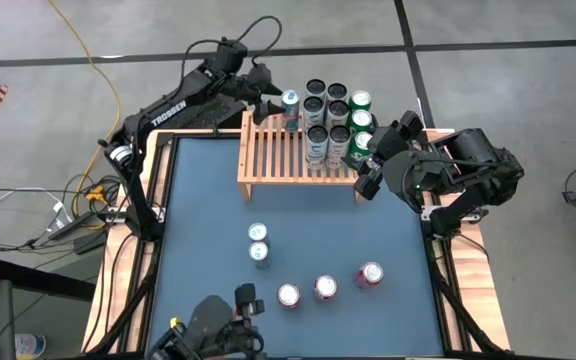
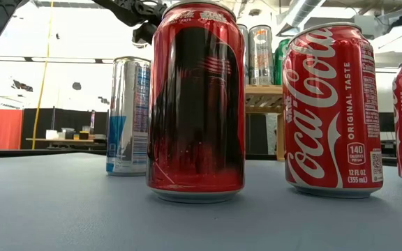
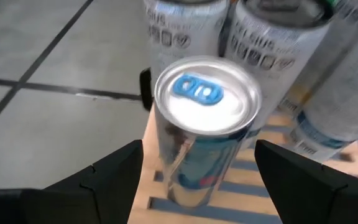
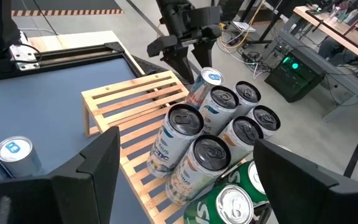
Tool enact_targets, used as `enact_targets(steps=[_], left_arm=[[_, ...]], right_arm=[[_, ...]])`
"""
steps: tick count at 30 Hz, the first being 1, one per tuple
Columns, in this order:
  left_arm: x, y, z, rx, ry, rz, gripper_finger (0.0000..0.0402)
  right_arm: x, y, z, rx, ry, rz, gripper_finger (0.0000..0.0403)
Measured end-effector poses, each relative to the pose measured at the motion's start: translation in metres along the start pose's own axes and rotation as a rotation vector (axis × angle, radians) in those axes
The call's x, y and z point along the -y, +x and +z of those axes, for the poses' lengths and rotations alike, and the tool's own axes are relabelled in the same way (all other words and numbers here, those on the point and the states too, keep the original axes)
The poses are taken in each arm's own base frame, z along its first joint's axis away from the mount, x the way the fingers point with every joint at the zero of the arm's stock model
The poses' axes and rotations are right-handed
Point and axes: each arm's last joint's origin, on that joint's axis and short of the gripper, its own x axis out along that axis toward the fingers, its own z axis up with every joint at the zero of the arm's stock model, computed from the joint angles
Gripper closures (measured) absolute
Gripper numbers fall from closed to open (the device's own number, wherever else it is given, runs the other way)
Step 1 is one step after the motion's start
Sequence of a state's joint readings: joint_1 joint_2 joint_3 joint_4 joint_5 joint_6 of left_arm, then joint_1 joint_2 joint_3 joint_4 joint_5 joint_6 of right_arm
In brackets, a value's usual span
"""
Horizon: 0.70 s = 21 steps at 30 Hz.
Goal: Place canned beverage on shelf
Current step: Put the top left blue soda can on the shelf
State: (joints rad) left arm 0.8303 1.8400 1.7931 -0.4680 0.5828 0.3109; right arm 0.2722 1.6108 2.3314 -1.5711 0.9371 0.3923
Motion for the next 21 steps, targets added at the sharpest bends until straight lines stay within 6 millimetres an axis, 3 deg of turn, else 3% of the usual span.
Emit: enact_targets(steps=[8,21], left_arm=[[-0.005,-0.004,-0.01,-0.099,0.039,0.064,0.0104],[-0.004,0.007,-0.007,0.006,0.112,-0.056,0.0104]], right_arm=[[-0.001,0.0,0.0,-0.009,0.0,0.021,0.0088],[-0.001,0.0,0.0,-0.009,0.0,0.022,0.0088]])
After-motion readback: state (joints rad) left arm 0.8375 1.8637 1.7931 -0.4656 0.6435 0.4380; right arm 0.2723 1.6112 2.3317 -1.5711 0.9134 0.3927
